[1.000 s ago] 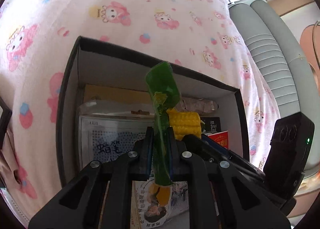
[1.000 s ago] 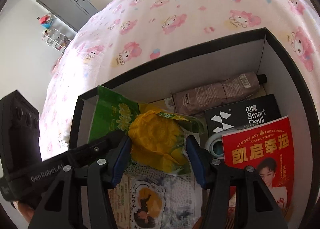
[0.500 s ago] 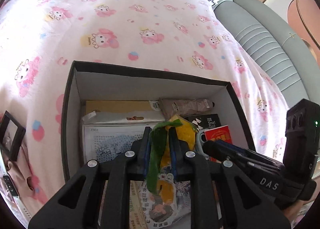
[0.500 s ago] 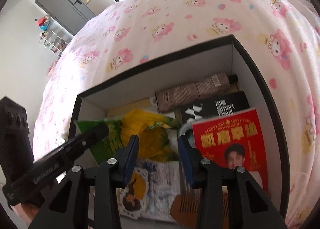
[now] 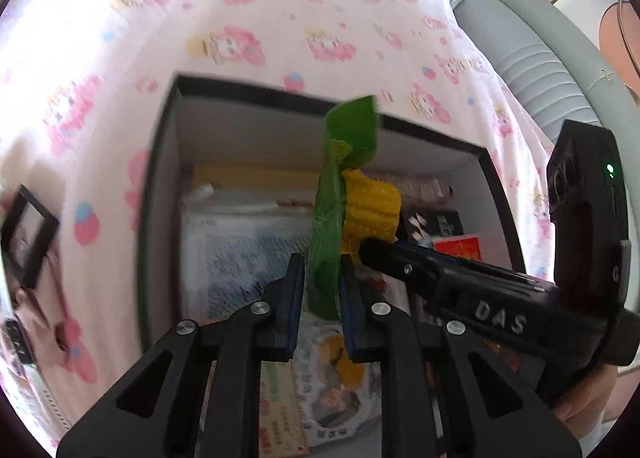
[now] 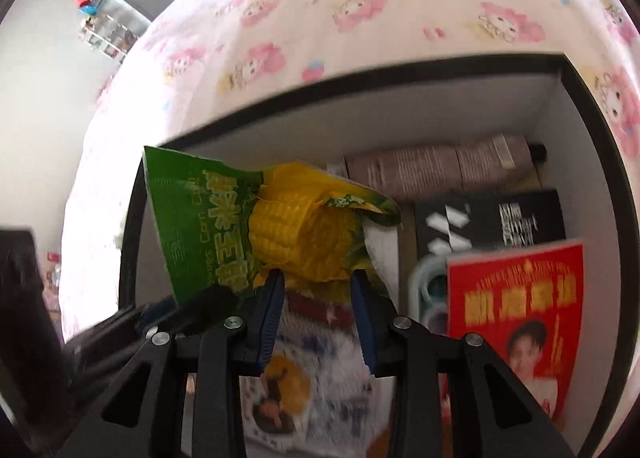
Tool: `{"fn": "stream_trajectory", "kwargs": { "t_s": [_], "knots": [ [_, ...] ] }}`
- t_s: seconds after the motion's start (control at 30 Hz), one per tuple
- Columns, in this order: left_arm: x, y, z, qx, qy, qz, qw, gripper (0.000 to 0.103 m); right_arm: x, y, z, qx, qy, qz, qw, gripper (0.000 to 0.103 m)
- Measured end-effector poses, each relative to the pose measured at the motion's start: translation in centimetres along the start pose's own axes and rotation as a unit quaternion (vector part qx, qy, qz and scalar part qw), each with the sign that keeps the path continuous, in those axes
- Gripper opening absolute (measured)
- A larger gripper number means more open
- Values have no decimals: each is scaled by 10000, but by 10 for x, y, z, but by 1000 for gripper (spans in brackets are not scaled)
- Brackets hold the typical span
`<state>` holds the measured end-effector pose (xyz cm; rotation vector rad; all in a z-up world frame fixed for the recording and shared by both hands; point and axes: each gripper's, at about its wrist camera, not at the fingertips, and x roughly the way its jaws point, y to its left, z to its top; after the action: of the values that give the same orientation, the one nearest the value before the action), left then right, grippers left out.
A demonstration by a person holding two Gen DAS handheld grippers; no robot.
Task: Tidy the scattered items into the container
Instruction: 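Carry the snack bag over the black box and lower it inside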
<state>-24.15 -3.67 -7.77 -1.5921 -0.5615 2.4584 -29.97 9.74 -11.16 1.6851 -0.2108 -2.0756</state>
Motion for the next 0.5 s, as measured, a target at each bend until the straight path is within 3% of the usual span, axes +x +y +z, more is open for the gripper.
{"fn": "stream_trajectory", "kwargs": {
  "t_s": [0.17,0.27,0.4,0.5],
  "knots": [
    [-1,9,4,-141,122,-446,9988,15,-21,-4,-5,114,-581,-201,9980,28],
    [-14,11,9,-218,-203,-608,9977,15,-42,-13,-11,157,-894,-325,9953,28],
    [-38,5,18,-309,-1030,-211,9940,15,-48,-30,-7,467,-877,-451,9940,28],
    [-26,-1,32,-262,-786,-688,9942,15,-36,-33,3,453,-726,-356,9957,28]
  ]
}}
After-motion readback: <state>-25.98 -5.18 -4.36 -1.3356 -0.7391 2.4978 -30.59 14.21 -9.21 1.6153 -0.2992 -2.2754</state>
